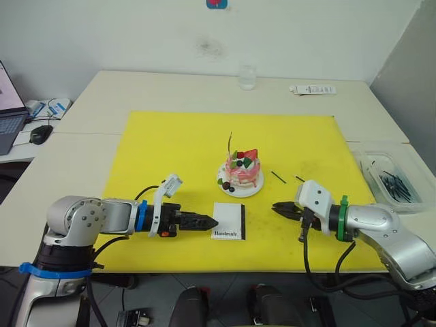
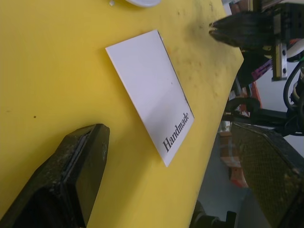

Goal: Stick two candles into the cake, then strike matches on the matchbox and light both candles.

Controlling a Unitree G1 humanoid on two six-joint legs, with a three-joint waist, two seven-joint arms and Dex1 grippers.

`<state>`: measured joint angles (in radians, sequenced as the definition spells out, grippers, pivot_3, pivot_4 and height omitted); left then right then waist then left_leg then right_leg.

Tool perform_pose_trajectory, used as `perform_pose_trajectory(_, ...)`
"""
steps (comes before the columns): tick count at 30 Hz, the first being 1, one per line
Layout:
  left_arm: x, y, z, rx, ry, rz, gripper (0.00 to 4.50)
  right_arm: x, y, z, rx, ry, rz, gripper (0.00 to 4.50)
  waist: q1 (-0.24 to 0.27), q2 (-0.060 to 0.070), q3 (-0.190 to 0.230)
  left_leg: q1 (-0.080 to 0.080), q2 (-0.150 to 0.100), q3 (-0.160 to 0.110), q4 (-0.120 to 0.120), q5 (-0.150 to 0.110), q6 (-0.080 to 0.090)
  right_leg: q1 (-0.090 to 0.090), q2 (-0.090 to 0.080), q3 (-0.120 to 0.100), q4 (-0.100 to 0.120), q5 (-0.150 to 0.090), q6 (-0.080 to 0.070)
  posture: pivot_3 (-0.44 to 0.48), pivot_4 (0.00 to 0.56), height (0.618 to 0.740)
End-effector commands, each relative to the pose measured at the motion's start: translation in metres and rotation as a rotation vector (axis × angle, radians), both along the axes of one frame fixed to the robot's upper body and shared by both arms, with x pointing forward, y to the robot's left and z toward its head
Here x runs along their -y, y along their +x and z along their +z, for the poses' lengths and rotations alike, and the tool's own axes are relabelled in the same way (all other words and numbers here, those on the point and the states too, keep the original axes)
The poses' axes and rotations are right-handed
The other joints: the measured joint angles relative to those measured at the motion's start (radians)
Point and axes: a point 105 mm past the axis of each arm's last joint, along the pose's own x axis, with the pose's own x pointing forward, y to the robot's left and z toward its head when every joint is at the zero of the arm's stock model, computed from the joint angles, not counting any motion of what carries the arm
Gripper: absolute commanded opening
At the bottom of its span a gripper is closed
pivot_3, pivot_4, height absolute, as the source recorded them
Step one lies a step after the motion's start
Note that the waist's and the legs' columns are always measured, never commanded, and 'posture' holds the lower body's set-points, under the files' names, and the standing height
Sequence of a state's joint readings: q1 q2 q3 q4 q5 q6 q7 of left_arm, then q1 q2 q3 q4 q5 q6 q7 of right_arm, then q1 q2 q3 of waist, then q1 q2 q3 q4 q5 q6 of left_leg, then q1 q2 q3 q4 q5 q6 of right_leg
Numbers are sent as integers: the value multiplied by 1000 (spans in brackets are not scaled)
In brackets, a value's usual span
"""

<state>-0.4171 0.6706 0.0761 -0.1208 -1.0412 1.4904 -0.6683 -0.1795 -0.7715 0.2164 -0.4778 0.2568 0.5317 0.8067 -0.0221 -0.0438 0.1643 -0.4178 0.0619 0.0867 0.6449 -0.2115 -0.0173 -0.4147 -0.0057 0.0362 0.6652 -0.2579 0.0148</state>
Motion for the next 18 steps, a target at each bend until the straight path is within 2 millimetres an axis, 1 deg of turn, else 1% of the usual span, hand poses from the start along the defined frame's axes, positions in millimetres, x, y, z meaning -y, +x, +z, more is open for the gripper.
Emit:
perform_pose_trajectory(1,6,2,-3,-21,-7,2,4500,-9,3,0,16,-20,25,25,3,0,0,0,0,0,0,0,0,0,0,0,0,0,0,0,150,727)
perform_pose_trajectory(4,10,3,-4,-36,-24,8,4500,-14,6,-5,9,-40,33,25,7,0,0,0,-1,0,1,0,0,0,-1,1,0,0,0,0,150,727)
perform_pose_trajectory(8,13,2,11,-33,-97,-11,4500,-19,7,-6,7,-51,41,25,18,0,0,0,-3,1,2,0,0,1,-3,0,0,0,0,0,150,727)
perform_pose_trajectory(11,13,3,16,-39,-117,-10,4500,-21,8,-7,5,-55,43,25,18,0,0,-1,-3,0,1,0,0,0,-3,0,0,0,0,0,150,727)
perform_pose_trajectory(12,13,4,16,-44,-119,-8,4500,-22,8,-8,2,-58,45,25,18,0,0,-1,-3,0,1,0,0,0,-3,0,0,3,5,0,150,727)
perform_pose_trajectory(14,13,5,14,-53,-117,0,4500,-24,8,-8,-1,-60,46,25,17,0,0,-1,-2,0,0,0,0,0,-2,0,0,3,5,0,150,727)
perform_pose_trajectory(18,15,8,3,-86,-107,30,4500,-26,8,-5,3,-62,51,25,17,0,0,-1,-1,-1,0,0,0,-1,-1,-1,0,2,4,0,150,727)
